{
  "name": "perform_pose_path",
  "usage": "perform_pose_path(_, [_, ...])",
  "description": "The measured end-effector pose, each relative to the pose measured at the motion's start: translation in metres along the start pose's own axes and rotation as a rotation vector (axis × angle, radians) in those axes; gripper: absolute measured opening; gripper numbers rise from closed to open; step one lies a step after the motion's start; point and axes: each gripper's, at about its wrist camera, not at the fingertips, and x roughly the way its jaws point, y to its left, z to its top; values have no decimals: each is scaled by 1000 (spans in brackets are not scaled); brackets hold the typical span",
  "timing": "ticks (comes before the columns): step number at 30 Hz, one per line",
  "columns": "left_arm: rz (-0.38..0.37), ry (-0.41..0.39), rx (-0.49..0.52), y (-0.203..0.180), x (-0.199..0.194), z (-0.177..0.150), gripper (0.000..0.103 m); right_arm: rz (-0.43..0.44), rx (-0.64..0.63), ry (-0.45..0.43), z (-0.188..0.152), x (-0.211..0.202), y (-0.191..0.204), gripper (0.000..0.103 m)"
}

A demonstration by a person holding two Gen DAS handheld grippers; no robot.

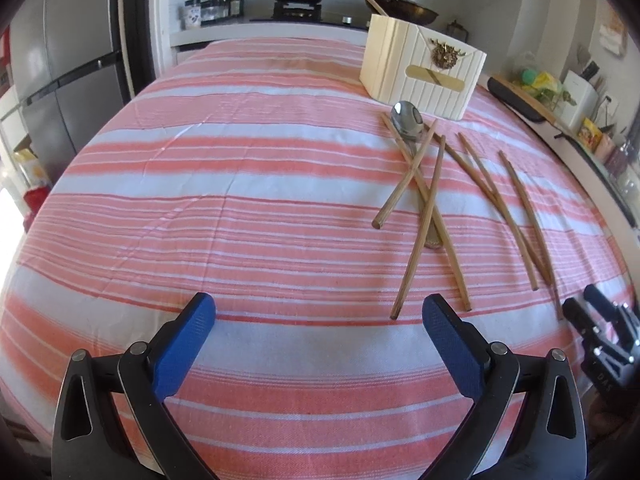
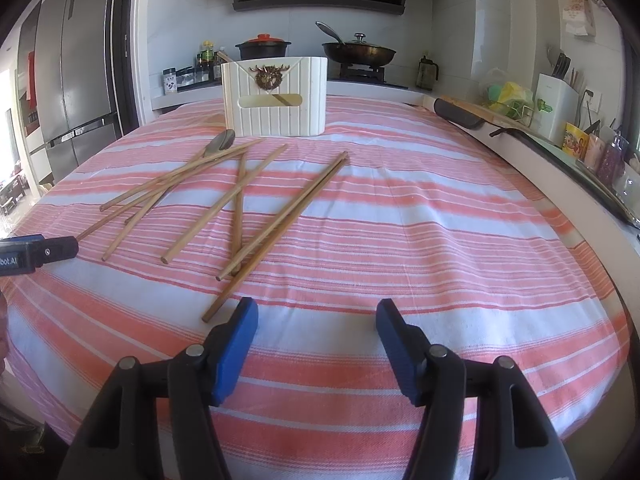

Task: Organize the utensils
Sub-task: 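Grasp a wooden chopstick with the left tool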

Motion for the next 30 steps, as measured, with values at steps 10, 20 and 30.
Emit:
perform_pose_path(10, [-138, -8, 244, -33, 12, 82, 101, -1, 4, 0, 0, 1, 0, 63])
perform_pose_path(20, [-264, 228, 376, -50, 83, 92, 60, 2, 8, 6, 0, -1, -2, 63])
perform_pose_path(30, [-332, 183, 206, -26, 51, 71, 4, 6, 7, 9, 0, -1, -3, 63])
